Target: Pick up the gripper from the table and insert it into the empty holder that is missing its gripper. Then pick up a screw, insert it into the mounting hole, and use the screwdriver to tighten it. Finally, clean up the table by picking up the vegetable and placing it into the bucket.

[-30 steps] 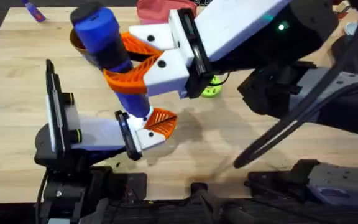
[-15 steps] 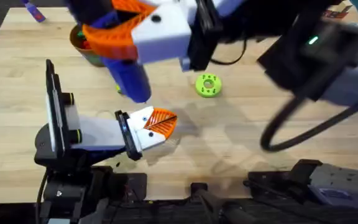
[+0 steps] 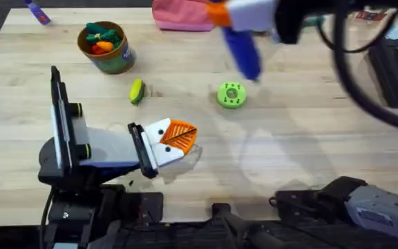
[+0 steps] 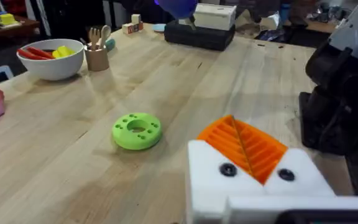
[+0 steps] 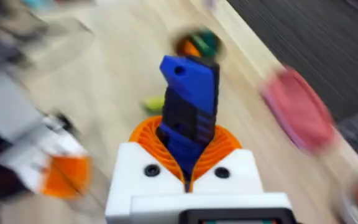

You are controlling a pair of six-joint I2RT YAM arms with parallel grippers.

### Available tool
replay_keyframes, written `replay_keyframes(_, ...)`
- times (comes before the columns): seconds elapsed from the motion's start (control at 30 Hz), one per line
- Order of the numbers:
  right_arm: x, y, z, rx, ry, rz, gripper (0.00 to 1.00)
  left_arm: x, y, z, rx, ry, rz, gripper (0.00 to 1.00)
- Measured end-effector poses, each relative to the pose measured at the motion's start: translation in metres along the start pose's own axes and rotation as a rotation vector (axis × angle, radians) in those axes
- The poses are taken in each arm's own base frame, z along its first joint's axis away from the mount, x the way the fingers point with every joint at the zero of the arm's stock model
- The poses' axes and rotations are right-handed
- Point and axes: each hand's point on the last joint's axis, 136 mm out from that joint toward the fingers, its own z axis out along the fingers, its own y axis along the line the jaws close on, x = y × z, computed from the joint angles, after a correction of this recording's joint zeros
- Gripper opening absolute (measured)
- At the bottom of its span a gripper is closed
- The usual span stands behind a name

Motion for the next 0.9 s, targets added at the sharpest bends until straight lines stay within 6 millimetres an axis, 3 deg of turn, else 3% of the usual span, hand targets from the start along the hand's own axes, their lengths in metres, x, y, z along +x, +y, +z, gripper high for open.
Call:
replay_keyframes(0.23, 0.121, -0.049, -0.024, 0.137, 0.504, -0.102, 0.022, 0.000, 0.000, 0.000, 0.000, 0.000, 0.000, 0.016)
replay_keyframes(0.37, 0.175, -0.081, -0.032, 0.152, 0.734, -0.149, 0.022, 0.000, 0.000, 0.000, 0.000, 0.000, 0.000, 0.016)
replay_keyframes(0.67, 0.288, -0.141, -0.024, 0.081, 1.066, -0.149, 0.022, 0.000, 0.000, 0.000, 0.000, 0.000, 0.000, 0.016)
replay_keyframes(0.8, 0.330, -0.154, -0.015, 0.044, 1.150, -0.128, 0.022, 0.000, 0.000, 0.000, 0.000, 0.000, 0.000, 0.016)
replay_keyframes(0.9, 0.347, -0.156, -0.007, 0.022, 1.175, -0.126, 0.022, 0.000, 0.000, 0.000, 0.000, 0.000, 0.000, 0.016)
